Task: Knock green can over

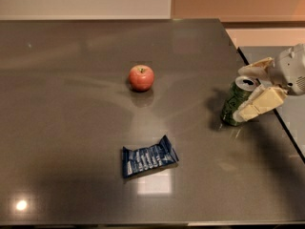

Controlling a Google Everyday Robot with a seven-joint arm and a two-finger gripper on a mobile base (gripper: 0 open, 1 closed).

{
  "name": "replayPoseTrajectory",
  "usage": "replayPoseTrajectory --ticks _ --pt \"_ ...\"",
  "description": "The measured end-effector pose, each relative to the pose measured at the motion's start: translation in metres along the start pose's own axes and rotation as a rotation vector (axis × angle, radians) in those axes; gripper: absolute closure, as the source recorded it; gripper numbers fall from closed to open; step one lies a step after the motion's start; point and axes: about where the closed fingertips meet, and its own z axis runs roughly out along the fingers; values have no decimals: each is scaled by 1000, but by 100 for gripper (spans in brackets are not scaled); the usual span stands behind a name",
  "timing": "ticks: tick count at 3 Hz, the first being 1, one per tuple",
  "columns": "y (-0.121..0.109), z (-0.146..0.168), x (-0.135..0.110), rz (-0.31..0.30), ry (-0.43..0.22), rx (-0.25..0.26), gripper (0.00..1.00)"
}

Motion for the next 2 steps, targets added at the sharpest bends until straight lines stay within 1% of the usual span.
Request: replayPoseTrajectory --ticks 1,2 --pt "1 2 2 0 -32 -6 41" --pt "0 -2 -5 -3 -50 -2 65"
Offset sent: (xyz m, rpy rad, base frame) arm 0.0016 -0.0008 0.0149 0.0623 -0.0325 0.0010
